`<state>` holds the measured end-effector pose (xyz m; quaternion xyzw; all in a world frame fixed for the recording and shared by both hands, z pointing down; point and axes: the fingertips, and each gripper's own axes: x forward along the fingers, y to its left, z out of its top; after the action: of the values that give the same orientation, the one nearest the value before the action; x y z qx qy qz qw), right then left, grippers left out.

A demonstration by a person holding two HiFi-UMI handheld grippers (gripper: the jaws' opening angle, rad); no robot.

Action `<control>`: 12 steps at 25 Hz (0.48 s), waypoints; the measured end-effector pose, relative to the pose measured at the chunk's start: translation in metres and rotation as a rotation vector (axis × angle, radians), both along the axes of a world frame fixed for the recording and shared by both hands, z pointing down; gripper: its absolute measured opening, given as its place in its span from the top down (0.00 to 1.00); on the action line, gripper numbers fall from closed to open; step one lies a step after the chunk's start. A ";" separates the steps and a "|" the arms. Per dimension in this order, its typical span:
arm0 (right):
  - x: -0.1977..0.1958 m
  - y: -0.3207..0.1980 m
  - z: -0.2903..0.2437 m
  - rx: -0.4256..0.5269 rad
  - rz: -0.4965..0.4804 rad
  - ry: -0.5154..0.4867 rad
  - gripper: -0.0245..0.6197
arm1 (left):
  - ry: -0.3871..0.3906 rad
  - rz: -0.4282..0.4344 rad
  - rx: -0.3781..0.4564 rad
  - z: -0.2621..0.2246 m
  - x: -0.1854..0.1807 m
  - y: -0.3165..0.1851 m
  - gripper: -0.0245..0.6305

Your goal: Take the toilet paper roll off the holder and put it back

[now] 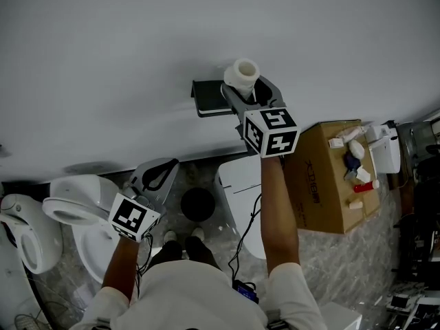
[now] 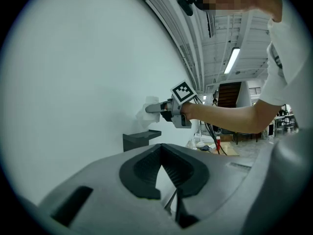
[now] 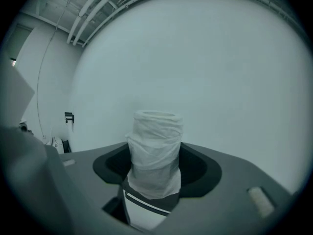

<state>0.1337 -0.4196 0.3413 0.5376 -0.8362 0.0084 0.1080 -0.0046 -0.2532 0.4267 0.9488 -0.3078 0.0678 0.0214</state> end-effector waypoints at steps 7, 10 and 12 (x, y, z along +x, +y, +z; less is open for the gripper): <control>0.001 -0.025 0.041 -0.067 0.038 0.015 0.52 | 0.002 -0.026 0.001 -0.002 -0.008 -0.005 0.96; -0.001 -0.033 0.054 -0.086 0.045 0.017 0.52 | -0.005 -0.026 0.001 -0.002 -0.009 -0.006 0.96; -0.001 -0.036 0.061 -0.095 0.052 0.017 0.52 | -0.007 -0.026 0.000 -0.003 -0.008 -0.006 0.96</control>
<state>0.1330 -0.4557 0.4026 0.5535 -0.8197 0.0461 0.1402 -0.0126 -0.2595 0.4241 0.9444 -0.3202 0.0709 0.0212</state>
